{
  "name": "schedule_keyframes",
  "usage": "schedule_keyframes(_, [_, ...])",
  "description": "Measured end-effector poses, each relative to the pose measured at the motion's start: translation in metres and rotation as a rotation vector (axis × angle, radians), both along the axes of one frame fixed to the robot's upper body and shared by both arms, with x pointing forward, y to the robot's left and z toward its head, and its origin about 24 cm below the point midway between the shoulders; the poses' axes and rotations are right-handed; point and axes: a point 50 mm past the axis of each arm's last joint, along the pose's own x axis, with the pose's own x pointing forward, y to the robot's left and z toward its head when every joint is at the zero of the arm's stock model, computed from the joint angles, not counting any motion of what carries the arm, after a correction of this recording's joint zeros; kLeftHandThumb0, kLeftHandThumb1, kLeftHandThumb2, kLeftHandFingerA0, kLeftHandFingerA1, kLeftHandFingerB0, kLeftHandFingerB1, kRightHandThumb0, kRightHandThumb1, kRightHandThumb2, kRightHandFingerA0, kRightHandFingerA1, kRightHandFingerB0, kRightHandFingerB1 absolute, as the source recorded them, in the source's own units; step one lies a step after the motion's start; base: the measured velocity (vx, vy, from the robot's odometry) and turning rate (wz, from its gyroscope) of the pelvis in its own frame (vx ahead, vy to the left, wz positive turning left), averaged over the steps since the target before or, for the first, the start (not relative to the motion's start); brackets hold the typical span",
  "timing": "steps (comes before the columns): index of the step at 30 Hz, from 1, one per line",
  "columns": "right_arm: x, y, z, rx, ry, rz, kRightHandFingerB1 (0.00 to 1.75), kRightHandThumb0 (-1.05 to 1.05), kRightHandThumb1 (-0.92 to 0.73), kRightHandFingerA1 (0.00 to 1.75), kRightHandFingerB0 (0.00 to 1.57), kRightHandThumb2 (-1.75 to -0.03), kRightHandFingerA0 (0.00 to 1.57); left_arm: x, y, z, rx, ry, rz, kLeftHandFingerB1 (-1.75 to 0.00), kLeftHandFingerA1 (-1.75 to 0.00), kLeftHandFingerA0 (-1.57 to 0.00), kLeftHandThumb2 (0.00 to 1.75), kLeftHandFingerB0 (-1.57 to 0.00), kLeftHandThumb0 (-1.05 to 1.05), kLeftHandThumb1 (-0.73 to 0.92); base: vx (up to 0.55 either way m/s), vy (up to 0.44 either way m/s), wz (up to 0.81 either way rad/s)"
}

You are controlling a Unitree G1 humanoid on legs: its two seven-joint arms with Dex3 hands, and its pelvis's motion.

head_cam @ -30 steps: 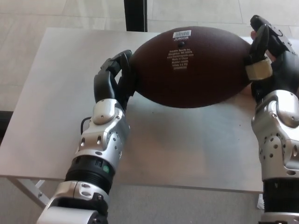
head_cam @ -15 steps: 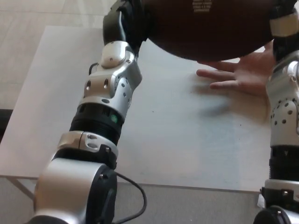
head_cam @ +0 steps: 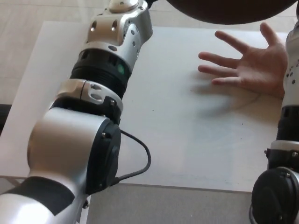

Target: The robot uses both its hands to grab the left and right ends of a football kept in the middle of the desk infront of it, lifts it up and places it in the palm of a person

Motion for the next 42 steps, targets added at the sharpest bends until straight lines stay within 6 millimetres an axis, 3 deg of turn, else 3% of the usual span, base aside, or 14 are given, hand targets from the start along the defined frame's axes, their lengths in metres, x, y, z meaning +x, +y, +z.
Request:
schedule_keyframes(1, [0.001,-0.002,-0.002,0.018,0.009,-0.006,0.42,-0.69,-0.92,0.69,0.45,-0.68,0.56,0.0,-0.001,-0.001,0.027,0.008,-0.005,-0.65,-1.22,-0.77,0.66,-0.6,-0.42,0.87,0.0,0.0,0.0])
schedule_keyframes(2, [0.002,-0.004,-0.005,0.041,0.023,-0.011,0.43,-0.67,-0.92,0.75,0.45,-0.68,0.58,0.0,-0.003,-0.002,0.062,0.021,-0.01,-0.72,-1.19,-0.98,1.07,-0.58,-0.43,0.71,0.0,0.0,0.0])
schedule_keyframes(3, [0.002,-0.005,-0.008,0.058,0.033,-0.014,0.43,-0.68,-0.92,0.88,0.44,-0.7,0.73,-0.001,-0.004,-0.004,0.087,0.03,-0.014,-0.63,-1.65,-0.88,0.72,-0.52,-0.44,0.85,0.0,0.0,0.0])
schedule_keyframes(6, [0.004,-0.009,-0.019,0.116,0.071,-0.018,0.48,-0.67,-0.91,0.8,0.53,-0.67,0.63,-0.002,-0.007,-0.01,0.138,0.069,-0.024,-0.72,-1.35,-1.2,1.06,-0.49,-0.38,0.69,0.0,0.0,0.0])
schedule_keyframes(9, [0.006,-0.015,-0.032,0.188,0.118,-0.028,0.51,-0.66,-0.9,0.85,0.58,-0.67,0.68,-0.004,-0.011,-0.019,0.16,0.115,-0.037,-0.77,-1.32,-1.15,1.05,-0.53,-0.38,0.67,0.0,0.0,0.0])
schedule_keyframes(10, [0.007,-0.016,-0.036,0.208,0.135,-0.032,0.53,-0.67,-0.89,0.74,0.58,-0.66,0.65,-0.005,-0.012,-0.022,0.165,0.128,-0.041,-0.6,-1.63,-0.91,0.64,-0.43,-0.37,0.83,0.0,0.0,0.0])
schedule_keyframes(13, [0.008,-0.02,-0.047,0.271,0.174,-0.046,0.59,-0.73,-0.84,1.26,0.59,-0.67,0.62,-0.007,-0.015,-0.028,0.198,0.156,-0.052,-0.61,-1.65,-0.88,0.7,-0.45,-0.43,0.81,0.0,0.0,0.0])
schedule_keyframes(21, [0.007,-0.022,-0.065,0.359,0.234,-0.07,0.5,-0.72,-0.91,0.78,0.54,-0.67,0.75,-0.012,-0.021,-0.042,0.231,0.221,-0.058,-0.71,-1.27,-1.02,1.02,-0.47,-0.44,0.65,0.0,0.0,0.0])
schedule_keyframes(22, [0.007,-0.022,-0.068,0.365,0.24,-0.07,0.55,-0.71,-0.91,0.83,0.61,-0.67,0.76,-0.013,-0.021,-0.045,0.228,0.23,-0.057,-0.72,-1.53,-0.81,0.67,-0.5,-0.43,0.78,0.0,0.0,0.0])
schedule_keyframes(36, [0.008,-0.021,-0.086,0.404,0.296,-0.061,0.51,-0.68,-0.92,1.03,0.54,-0.68,0.78,-0.021,-0.023,-0.065,0.192,0.321,0.033,-0.71,-1.41,-0.87,0.66,-0.43,-0.42,0.78,0.0,0.0,0.0])
schedule_keyframes(37, [0.009,-0.02,-0.086,0.397,0.298,-0.058,0.61,-0.66,-0.75,0.89,0.47,-1.16,0.79,-0.021,-0.023,-0.067,0.184,0.33,0.045,-0.64,-1.52,-0.81,0.68,-0.39,-0.38,0.77,0.0,0.0,0.0])
schedule_keyframes(38, [0.009,-0.019,-0.086,0.384,0.301,-0.054,0.52,-0.71,-0.91,1.3,0.65,-0.66,0.92,-0.022,-0.022,-0.067,0.18,0.336,0.055,-0.53,-1.46,-0.76,0.65,-0.4,-0.49,0.73,0.0,0.0,0.0])
schedule_keyframes(40, [0.008,-0.02,-0.088,0.36,0.315,-0.054,0.51,-0.71,-0.9,1.29,0.65,-0.68,0.8,-0.022,-0.022,-0.067,0.199,0.335,0.052,-0.51,-1.45,-0.81,0.66,-0.45,-0.52,0.74,0.0,0.0,0.0])
schedule_keyframes(42, [0.008,-0.021,-0.091,0.327,0.336,-0.059,0.5,-0.69,-0.89,0.81,0.6,-0.67,0.63,-0.022,-0.023,-0.066,0.261,0.316,0.039,-0.47,-0.96,-0.95,0.6,-0.28,-0.32,0.71,0.0,0.0,0.0])
